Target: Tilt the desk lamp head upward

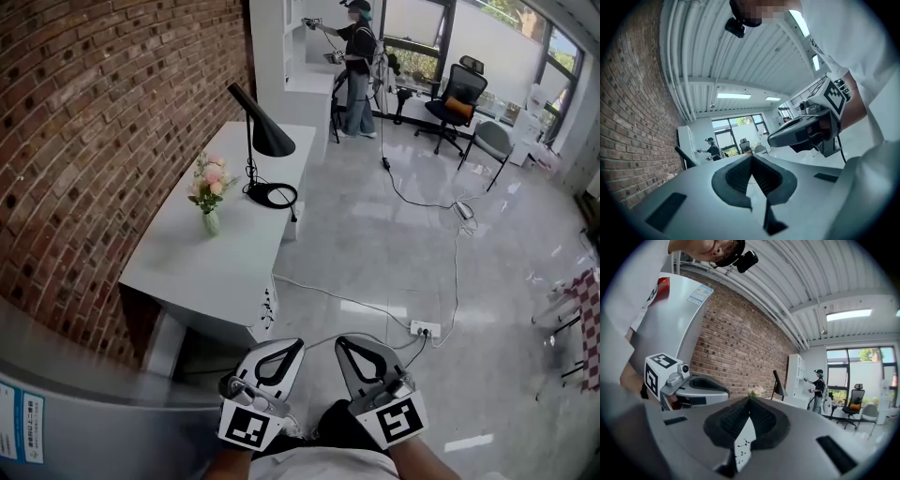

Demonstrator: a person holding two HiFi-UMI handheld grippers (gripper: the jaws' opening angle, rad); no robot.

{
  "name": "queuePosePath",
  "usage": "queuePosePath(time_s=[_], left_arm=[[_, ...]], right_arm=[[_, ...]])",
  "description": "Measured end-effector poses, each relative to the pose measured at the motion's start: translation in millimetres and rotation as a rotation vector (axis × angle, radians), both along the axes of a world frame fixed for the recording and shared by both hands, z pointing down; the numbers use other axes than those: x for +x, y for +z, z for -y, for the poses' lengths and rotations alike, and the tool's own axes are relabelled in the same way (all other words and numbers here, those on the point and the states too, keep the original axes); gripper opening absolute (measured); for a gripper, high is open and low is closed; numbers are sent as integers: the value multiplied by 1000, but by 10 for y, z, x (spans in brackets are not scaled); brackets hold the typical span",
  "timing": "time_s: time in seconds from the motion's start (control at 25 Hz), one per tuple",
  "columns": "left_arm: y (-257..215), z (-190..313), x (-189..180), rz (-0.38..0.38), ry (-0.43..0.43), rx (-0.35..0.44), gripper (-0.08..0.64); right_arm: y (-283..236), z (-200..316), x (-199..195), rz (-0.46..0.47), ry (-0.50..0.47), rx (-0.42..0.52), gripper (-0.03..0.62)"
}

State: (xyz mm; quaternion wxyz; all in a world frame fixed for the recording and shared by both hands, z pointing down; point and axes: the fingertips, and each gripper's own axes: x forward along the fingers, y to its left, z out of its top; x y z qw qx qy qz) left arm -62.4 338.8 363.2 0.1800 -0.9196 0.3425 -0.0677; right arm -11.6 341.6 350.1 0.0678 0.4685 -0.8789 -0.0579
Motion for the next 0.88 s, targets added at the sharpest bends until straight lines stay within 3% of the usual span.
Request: queuePosePath(time_s=[0.2,0.44,0.88], left_arm=[[162,113,-12,3,9,-43,8],[242,640,17,15,-34,-50,8],[354,1809,349,13,-106,-68,8]], right_arm=[[123,172,-90,7,-13,-25,17],[210,734,-19,14,-54,-36,17],[321,1976,493,2,-90,-59,17]])
